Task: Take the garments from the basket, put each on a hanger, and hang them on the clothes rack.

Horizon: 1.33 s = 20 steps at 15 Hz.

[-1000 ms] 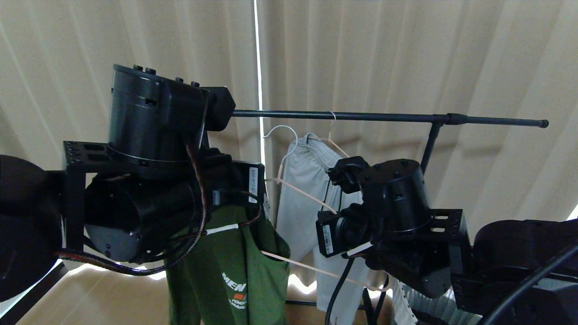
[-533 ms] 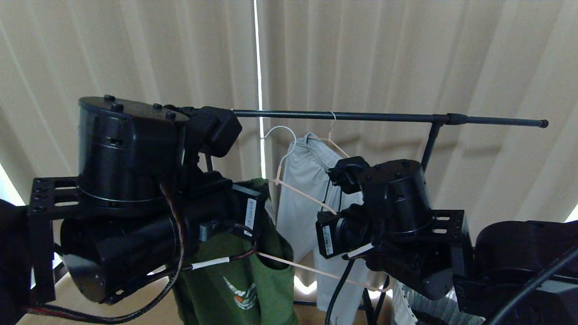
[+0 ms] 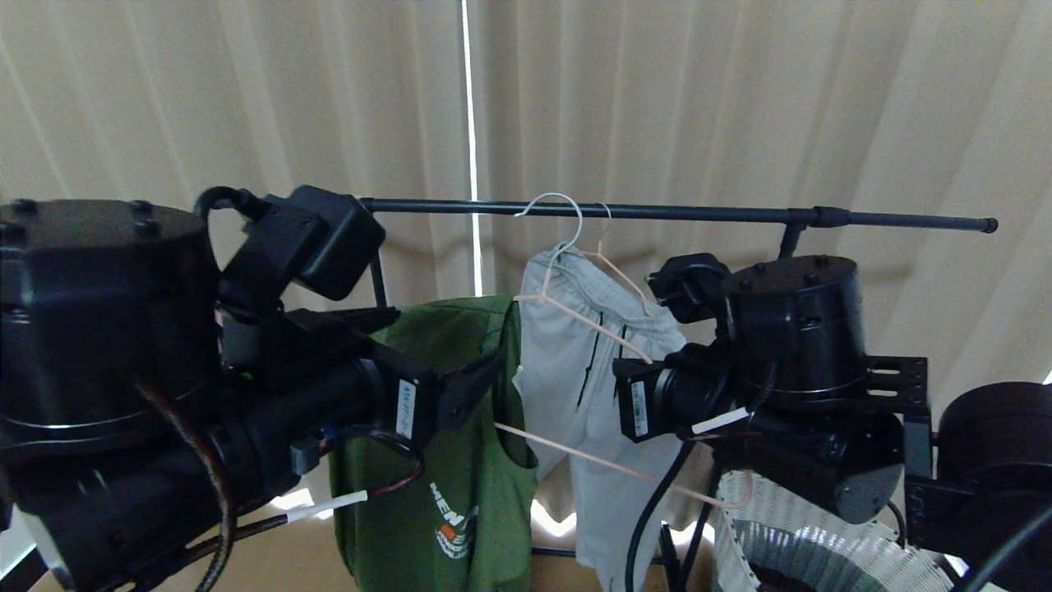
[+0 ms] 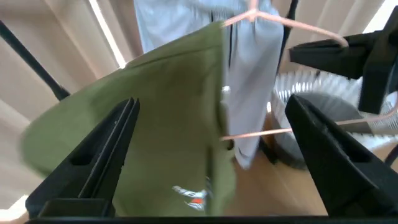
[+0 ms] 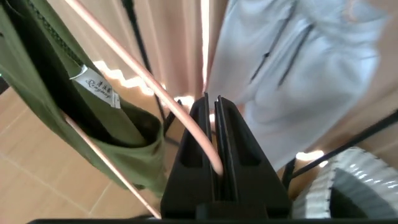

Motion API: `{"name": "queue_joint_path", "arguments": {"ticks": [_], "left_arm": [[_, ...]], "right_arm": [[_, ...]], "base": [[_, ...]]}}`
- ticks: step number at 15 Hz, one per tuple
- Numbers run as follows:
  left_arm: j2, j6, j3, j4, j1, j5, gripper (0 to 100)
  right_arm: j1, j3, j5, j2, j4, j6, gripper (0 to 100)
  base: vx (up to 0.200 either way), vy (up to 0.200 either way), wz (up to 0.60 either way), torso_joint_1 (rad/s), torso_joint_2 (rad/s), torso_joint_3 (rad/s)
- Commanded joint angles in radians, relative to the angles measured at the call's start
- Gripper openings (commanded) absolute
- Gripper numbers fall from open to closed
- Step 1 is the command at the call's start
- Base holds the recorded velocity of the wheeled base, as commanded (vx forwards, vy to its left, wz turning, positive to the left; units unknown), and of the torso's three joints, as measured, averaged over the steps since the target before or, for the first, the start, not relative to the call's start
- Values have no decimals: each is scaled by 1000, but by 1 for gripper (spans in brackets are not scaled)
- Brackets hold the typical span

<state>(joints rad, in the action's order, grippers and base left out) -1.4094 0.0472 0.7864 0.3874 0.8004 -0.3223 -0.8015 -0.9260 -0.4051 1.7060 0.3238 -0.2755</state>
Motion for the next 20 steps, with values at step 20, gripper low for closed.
{"name": "queue_joint_path", "arguments": {"ticks": [20], "left_arm": [[-34, 712, -75, 185, -270, 451, 100]], "right_arm": [[-7, 121, 154, -132, 109, 210, 0]], "base": [[0, 0, 0, 0, 0, 0]]}}
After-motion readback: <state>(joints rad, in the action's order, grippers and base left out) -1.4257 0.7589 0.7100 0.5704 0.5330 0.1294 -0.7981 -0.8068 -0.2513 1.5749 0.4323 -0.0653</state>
